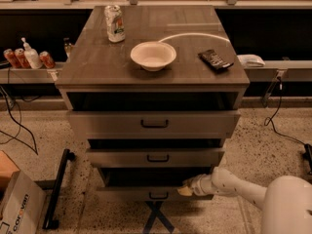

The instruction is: Open bottom drawer

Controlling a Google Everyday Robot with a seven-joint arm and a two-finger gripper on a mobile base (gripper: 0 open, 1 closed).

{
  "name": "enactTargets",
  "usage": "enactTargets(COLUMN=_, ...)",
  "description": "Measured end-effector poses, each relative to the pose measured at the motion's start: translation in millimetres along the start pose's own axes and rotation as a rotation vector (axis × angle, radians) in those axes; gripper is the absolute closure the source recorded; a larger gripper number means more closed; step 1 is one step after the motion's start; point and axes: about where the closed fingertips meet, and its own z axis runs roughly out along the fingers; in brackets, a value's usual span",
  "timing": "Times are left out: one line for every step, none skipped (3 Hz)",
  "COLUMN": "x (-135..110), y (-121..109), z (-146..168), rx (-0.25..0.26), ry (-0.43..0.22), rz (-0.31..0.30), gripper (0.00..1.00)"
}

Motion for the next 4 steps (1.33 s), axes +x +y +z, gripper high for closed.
enactTargets(x=4, y=3, z=1, rx=-0.005, ry=0.006, rz=0.004, gripper=0.40)
enactTargets(x=5, y=4, z=1, rx=0.014, ry=0.036, rz=-0.022, gripper=0.16)
enactTargets(x=13, y=11, z=-3, rx=0.037, ry=0.077, rz=-0.037, gripper=0.00)
enactTargets(x=28, y=21, z=-3, rx=0.042, ry=0.142, rz=-0.048, gripper=0.00)
